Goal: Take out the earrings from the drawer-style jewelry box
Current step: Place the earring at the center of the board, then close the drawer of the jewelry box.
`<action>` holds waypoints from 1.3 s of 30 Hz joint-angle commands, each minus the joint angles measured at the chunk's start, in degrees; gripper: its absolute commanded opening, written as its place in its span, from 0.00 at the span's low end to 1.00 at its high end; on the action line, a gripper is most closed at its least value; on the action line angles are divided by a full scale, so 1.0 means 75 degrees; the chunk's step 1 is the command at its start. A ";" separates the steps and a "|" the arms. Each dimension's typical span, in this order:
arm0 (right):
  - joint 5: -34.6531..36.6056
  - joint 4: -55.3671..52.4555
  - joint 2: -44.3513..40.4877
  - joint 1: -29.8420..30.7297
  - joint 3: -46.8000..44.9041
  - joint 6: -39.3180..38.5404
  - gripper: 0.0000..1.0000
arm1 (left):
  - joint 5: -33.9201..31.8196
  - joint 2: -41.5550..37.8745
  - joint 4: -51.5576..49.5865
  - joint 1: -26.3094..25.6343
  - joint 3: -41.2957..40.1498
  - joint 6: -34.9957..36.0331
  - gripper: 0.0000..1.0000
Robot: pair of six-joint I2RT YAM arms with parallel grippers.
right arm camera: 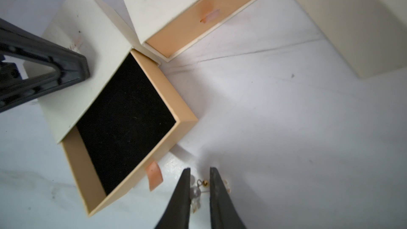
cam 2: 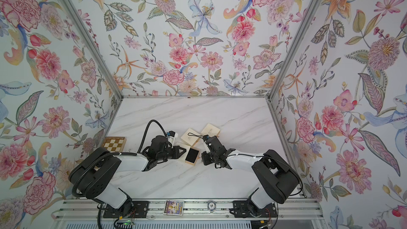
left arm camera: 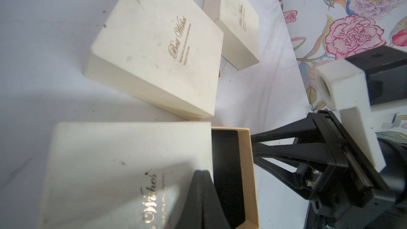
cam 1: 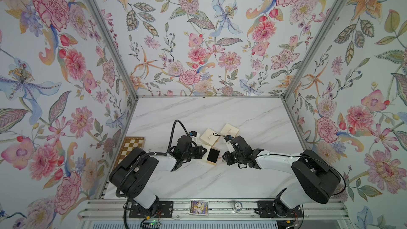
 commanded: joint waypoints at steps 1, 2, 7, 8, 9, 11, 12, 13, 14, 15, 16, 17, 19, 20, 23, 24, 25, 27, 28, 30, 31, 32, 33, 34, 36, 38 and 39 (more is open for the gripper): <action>-0.0033 -0.0103 0.0017 0.0039 0.0227 -0.0007 0.23 | -0.0271 0.0315 -0.1818 0.0049 -0.0203 0.0043 0.00; -0.0022 -0.0136 0.0002 0.0039 0.0240 -0.0024 0.24 | -0.0267 0.0283 -0.1838 0.0052 -0.0179 0.0033 0.00; 0.0046 -0.0328 -0.0195 0.0039 0.0288 -0.0115 0.27 | -0.0221 -0.0120 -0.2164 0.0046 0.0057 0.0071 0.00; 0.0054 -0.0352 -0.0231 0.0034 0.0288 -0.0132 0.28 | -0.0239 -0.0208 -0.2273 0.0045 0.0127 0.0102 0.00; 0.0061 -0.0373 -0.0263 0.0035 0.0299 -0.0147 0.28 | -0.0252 -0.0338 -0.2418 0.0047 0.0207 0.0135 0.00; 0.0049 -0.0417 -0.0299 0.0033 0.0310 -0.0166 0.29 | -0.0294 -0.0618 -0.2690 0.0039 0.0367 0.0239 0.00; 0.0055 -0.0441 -0.0308 0.0028 0.0311 -0.0178 0.30 | -0.0311 -0.0687 -0.2843 0.0046 0.0454 0.0288 0.00; 0.0048 -0.0447 -0.0297 0.0020 0.0311 -0.0175 0.30 | -0.0326 -0.0735 -0.2987 0.0049 0.0532 0.0356 0.00; 0.0046 -0.0452 -0.0289 0.0014 0.0311 -0.0175 0.30 | -0.0337 -0.0765 -0.3062 0.0052 0.0576 0.0391 0.00; 0.0053 -0.0441 -0.0283 0.0011 0.0300 -0.0175 0.30 | -0.0369 -0.0766 -0.3135 0.0055 0.0613 0.0429 0.00; 0.0036 -0.0449 -0.0268 0.0018 0.0300 -0.0175 0.31 | -0.0384 -0.0768 -0.3172 0.0041 0.0641 0.0446 0.00; 0.0037 -0.0448 -0.0252 0.0013 0.0300 -0.0175 0.31 | -0.0381 -0.0749 -0.3179 0.0055 0.0652 0.0453 0.00; 0.0023 -0.0436 -0.0239 0.0012 0.0300 -0.0170 0.31 | -0.0356 -0.0686 -0.3150 0.0041 0.0655 0.0436 0.00; -0.0001 -0.0418 -0.0245 0.0016 0.0289 -0.0155 0.32 | -0.0349 -0.0663 -0.3117 0.0044 0.0634 0.0424 0.00; -0.0094 -0.0281 -0.0332 -0.0003 0.0221 -0.0079 0.35 | -0.0343 -0.0650 -0.2975 0.0038 0.0536 0.0337 0.00; -0.0155 -0.0198 -0.0371 -0.0024 0.0175 -0.0048 0.36 | -0.0344 -0.0661 -0.2937 0.0055 0.0516 0.0319 0.00; -0.0209 -0.0138 -0.0401 -0.0053 0.0142 -0.0015 0.36 | -0.0352 -0.0666 -0.2920 0.0042 0.0494 0.0290 0.00; -0.0272 -0.0104 -0.0429 -0.0104 0.0103 0.0001 0.38 | -0.0366 -0.0690 -0.2910 0.0049 0.0469 0.0285 0.00; -0.0284 -0.0128 -0.0430 -0.0118 0.0100 -0.0007 0.39 | -0.0368 -0.0703 -0.2902 0.0053 0.0458 0.0283 0.00; -0.0292 -0.0164 -0.0430 -0.0142 0.0104 -0.0003 0.40 | -0.0383 -0.0699 -0.2910 0.0055 0.0443 0.0295 0.00; -0.0293 -0.0166 -0.0428 -0.0153 0.0089 -0.0005 0.40 | -0.0382 -0.0696 -0.2906 0.0042 0.0432 0.0313 0.00; -0.0286 -0.0168 -0.0437 -0.0156 0.0077 -0.0006 0.41 | -0.0389 -0.0696 -0.2908 0.0049 0.0421 0.0317 0.00; -0.0296 -0.0166 -0.0456 -0.0172 0.0055 0.0002 0.41 | -0.0390 -0.0684 -0.2905 0.0050 0.0409 0.0312 0.00; -0.0294 -0.0170 -0.0474 -0.0174 0.0045 0.0021 0.41 | -0.0391 -0.0673 -0.2895 0.0049 0.0403 0.0312 0.00; -0.0335 -0.0110 -0.0517 -0.0200 -0.0010 0.0054 0.42 | -0.0395 -0.0662 -0.2852 0.0047 0.0376 0.0284 0.00; -0.0375 -0.0088 -0.0553 -0.0212 -0.0029 0.0063 0.42 | -0.0389 -0.0641 -0.2795 0.0043 0.0340 0.0275 0.00; -0.0391 -0.0065 -0.0581 -0.0235 -0.0049 0.0082 0.43 | -0.0392 -0.0643 -0.2786 0.0050 0.0328 0.0279 0.00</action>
